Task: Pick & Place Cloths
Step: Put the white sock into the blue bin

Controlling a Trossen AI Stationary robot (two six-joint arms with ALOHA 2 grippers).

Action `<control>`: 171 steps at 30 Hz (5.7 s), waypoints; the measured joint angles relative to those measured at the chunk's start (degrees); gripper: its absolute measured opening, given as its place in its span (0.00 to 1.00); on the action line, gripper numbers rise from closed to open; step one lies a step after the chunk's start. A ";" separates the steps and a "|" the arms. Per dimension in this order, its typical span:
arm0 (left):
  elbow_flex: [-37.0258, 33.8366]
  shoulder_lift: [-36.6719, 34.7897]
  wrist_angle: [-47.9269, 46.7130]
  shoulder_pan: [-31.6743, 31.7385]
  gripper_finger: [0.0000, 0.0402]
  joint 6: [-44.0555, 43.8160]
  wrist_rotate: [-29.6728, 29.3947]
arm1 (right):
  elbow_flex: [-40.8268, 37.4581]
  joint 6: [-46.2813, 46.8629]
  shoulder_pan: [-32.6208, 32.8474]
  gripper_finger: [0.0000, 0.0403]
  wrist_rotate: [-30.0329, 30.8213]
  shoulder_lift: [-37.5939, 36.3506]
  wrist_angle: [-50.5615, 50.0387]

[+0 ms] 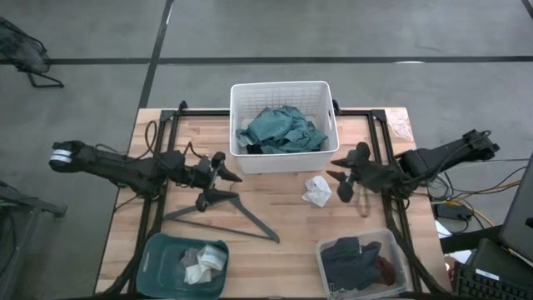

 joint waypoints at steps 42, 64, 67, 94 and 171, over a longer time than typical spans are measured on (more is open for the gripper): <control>-0.66 0.04 0.41 -2.41 0.63 0.06 -0.17 | 7.10 1.19 -13.53 0.53 -27.56 44.20 -10.42; -0.68 3.04 0.39 -2.41 0.63 -1.43 -0.66 | 11.21 -8.47 -7.61 0.02 -28.07 32.21 10.19; -0.70 6.26 2.00 -2.41 0.63 -1.58 -0.68 | 14.40 -13.12 -6.08 0.02 -27.64 31.96 14.46; 12.57 27.69 7.14 -2.47 0.56 -4.37 -0.18 | 28.45 -27.49 -5.00 0.02 -24.77 38.31 19.68; -3.37 9.74 -22.42 -39.74 0.41 -92.22 15.48 | 22.00 -23.82 -5.00 0.29 -17.26 37.42 9.27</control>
